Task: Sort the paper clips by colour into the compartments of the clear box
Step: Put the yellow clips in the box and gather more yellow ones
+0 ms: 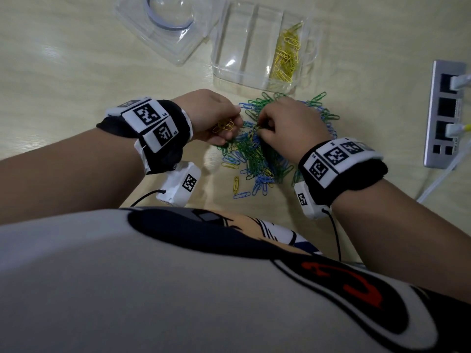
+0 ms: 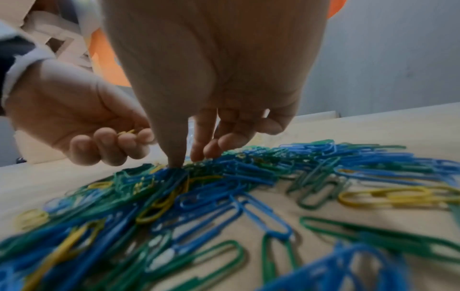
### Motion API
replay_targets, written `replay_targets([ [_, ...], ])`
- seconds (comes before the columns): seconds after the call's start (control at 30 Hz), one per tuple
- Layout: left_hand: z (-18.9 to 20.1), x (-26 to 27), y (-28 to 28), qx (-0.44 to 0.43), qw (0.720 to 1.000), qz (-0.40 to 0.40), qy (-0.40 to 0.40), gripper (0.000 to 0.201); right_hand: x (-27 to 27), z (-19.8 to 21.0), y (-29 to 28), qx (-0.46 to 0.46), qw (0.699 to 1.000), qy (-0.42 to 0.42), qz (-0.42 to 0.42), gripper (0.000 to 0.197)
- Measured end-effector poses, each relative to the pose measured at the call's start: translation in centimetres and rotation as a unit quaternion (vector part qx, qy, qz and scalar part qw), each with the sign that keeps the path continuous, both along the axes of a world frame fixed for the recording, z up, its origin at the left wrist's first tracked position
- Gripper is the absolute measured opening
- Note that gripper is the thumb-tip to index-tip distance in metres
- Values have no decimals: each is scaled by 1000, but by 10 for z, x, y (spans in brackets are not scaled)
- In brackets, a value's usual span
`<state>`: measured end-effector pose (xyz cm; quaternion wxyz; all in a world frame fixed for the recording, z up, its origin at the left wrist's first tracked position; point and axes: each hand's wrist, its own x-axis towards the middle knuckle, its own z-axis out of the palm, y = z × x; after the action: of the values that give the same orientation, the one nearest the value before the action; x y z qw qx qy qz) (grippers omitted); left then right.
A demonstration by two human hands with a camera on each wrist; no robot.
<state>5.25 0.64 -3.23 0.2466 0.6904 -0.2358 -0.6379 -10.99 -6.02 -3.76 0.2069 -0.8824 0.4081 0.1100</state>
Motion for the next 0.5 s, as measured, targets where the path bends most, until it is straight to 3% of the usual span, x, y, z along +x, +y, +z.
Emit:
replay_targets([
  [0.13,-1,1,1,5,1000,20,0,37,-5,-4,1,-4,1000,-10,-4,33],
  [0.27,-2,1,1,16,999,35,-1,42,-11,-5,-1,-18,999,-42,-20,21],
  [0.5,-2,-7,0,32,999,29,3,47,-2,-16,6,-38,999,-12,3,19],
])
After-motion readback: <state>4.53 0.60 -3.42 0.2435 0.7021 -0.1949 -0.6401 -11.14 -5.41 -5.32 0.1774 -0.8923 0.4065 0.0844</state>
